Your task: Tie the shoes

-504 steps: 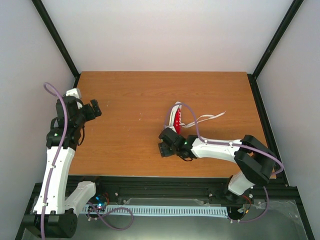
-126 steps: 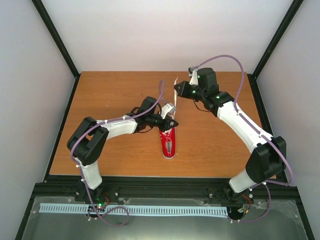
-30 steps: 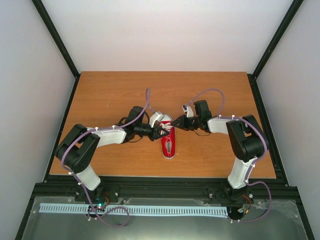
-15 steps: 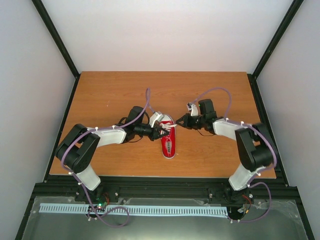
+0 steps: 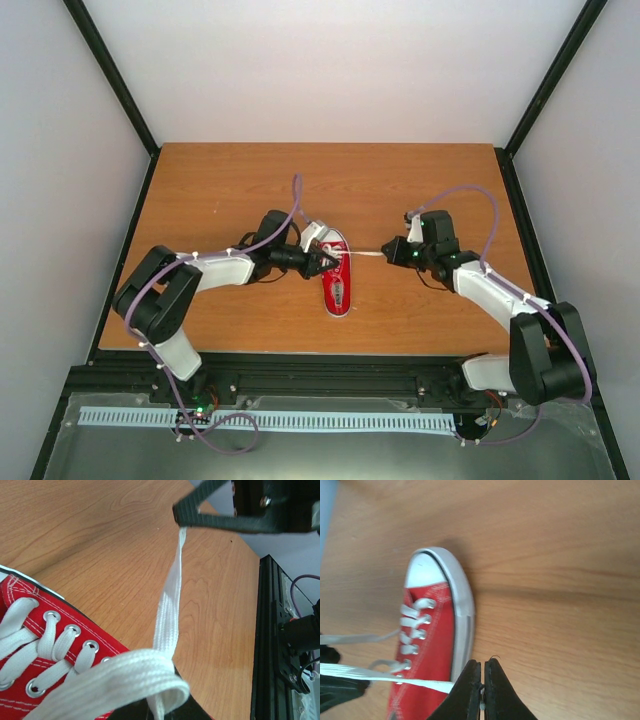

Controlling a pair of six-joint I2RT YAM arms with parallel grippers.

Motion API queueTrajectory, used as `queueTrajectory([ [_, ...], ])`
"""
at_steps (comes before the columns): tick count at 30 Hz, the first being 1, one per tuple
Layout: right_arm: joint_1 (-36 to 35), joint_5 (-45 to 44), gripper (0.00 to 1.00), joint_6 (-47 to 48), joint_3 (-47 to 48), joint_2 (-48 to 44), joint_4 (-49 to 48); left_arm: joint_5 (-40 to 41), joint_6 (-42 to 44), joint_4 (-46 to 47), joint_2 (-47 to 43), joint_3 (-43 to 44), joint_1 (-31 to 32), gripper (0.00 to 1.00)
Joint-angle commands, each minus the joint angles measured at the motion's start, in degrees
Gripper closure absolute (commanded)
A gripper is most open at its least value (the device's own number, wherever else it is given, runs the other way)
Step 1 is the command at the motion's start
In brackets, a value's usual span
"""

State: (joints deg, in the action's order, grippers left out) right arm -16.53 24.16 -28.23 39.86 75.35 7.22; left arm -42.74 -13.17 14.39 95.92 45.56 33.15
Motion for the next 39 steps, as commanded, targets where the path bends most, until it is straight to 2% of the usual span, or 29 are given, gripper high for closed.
queueTrajectory([
  [1, 0.10, -6.07, 0.97, -2.32, -3.95, -0.05, -0.88, -0.46, 1.01, -0.97, 2.03, 3.02, -0.28, 0.99],
  [4, 0.03, -2.28, 0.97, -3.79, -6.58, 2.91, -6.57, -1.25, 1.83, -2.30, 3.36, 4.43, 0.27, 0.99],
  [9, 0.12, -1.07, 0.95, -3.81, -8.21, 7.41, -11.40, -1.41, 2.80, -4.01, 5.59, 6.73, 1.54, 0.99],
  [11, 0.14, -1.46, 0.81, -2.67, -7.88, 7.37, -10.90, -1.58, 2.84, -4.10, 5.80, 7.22, 1.57, 0.99],
  [12, 0.10, -2.13, 0.63, -2.06, -7.67, 6.59, -10.31, -1.62, 2.88, -4.11, 5.72, 7.32, 1.57, 0.99],
  [13, 0.11, -2.80, 0.54, -1.33, -7.47, 5.36, -9.80, -1.78, 2.89, -4.11, 5.51, 7.47, 1.57, 0.99],
  [14, 0.11, -3.28, 0.39, -0.45, -7.28, 3.69, -9.50, -2.12, 2.89, -4.04, 5.31, 7.52, 1.57, 0.99],
  [16, 0.10, -2.49, 0.27, 1.65, -6.85, 0.01, -10.07, -2.79, 2.76, -3.74, 5.04, 7.46, 1.57, 0.99],
  [18, 0.10, 4.34, 0.17, 4.30, -6.34, -3.47, -12.94, -3.74, 2.48, -2.99, 4.63, 7.28, 1.57, 0.99],
  [20, 0.07, 12.21, 0.12, 5.59, -5.41, -5.58, -16.47, -4.66, 2.28, -2.65, 4.13, 6.94, 1.57, 0.99],
  [23, -0.57, 22.57, 0.09, 7.40, -2.90, -5.56, -19.30, -5.46, 2.80, -3.12, 2.86, 6.50, 1.57, 0.99],
  [27, -3.56, 30.40, 0.09, 11.82, 1.13, -3.37, -18.00, -6.79, 3.99, -4.64, 1.34, 6.49, 1.48, 0.99],
  [34, -8.67, 34.93, 0.13, 17.23, 6.61, 3.34, -15.07, -8.90, 5.34, -7.05, 1.39, 7.31, 1.48, 0.99],
  [39, -8.91, 35.76, 0.16, 19.92, 9.31, 8.02, -13.45, -9.26, 5.61, -7.60, 1.25, 7.44, 1.48, 0.99],
])
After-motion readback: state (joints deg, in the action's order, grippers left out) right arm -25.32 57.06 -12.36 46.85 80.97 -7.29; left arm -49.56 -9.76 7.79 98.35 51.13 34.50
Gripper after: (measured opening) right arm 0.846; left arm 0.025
